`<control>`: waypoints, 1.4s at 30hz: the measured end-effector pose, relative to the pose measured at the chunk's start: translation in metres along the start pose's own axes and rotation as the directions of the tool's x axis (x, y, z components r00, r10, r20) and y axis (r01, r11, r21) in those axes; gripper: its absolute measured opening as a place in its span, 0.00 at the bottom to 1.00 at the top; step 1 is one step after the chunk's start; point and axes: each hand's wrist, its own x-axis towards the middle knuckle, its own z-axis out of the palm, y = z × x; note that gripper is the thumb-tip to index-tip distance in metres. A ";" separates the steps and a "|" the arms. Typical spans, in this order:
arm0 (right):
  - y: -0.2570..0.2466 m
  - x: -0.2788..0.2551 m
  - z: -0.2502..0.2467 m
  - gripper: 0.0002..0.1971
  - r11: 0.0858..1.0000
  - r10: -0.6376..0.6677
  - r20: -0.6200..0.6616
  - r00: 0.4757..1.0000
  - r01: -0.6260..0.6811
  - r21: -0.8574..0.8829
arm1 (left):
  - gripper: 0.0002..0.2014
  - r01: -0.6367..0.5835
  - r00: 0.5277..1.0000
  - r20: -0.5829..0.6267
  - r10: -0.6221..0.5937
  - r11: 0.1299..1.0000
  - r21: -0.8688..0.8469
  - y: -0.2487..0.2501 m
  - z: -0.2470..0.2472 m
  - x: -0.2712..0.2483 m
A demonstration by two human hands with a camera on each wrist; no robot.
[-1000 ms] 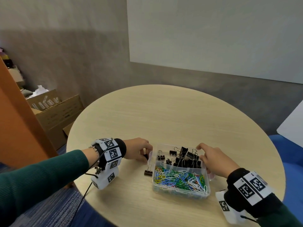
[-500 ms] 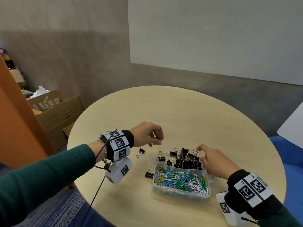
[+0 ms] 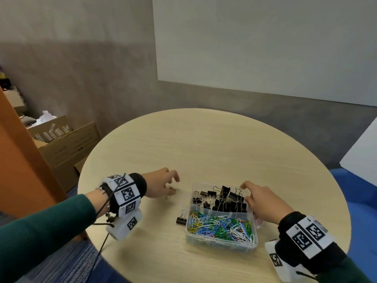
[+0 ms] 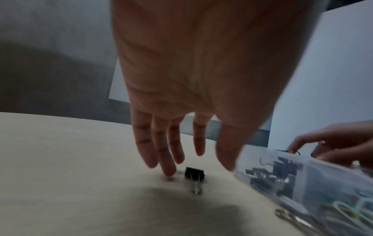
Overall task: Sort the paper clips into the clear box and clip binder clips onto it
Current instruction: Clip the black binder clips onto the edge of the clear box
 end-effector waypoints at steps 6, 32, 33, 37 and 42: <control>-0.002 -0.001 0.001 0.18 1.000 0.004 0.003 1.000 -0.004 -0.004 | 0.45 -0.012 0.994 0.113 0.007 0.999 0.043 0.000 0.022 -0.013; -0.004 -0.003 -0.001 0.17 1.000 0.003 0.000 1.000 -0.003 -0.009 | 0.14 -0.132 0.991 0.022 0.132 0.991 0.035 0.024 0.027 0.001; -0.004 -0.004 -0.001 0.17 1.000 -0.001 0.000 1.000 0.001 -0.013 | 0.14 -0.140 0.990 0.017 0.139 0.990 0.023 0.023 0.027 0.001; -0.004 -0.004 -0.001 0.17 1.000 -0.005 -0.002 1.000 0.005 -0.023 | 0.19 -0.181 0.983 -0.019 0.182 0.982 0.047 0.020 0.030 0.003; -0.005 -0.004 -0.001 0.18 1.000 0.000 0.002 1.000 0.000 -0.011 | 0.28 -0.150 0.989 -0.003 0.151 0.987 0.050 0.026 0.033 0.003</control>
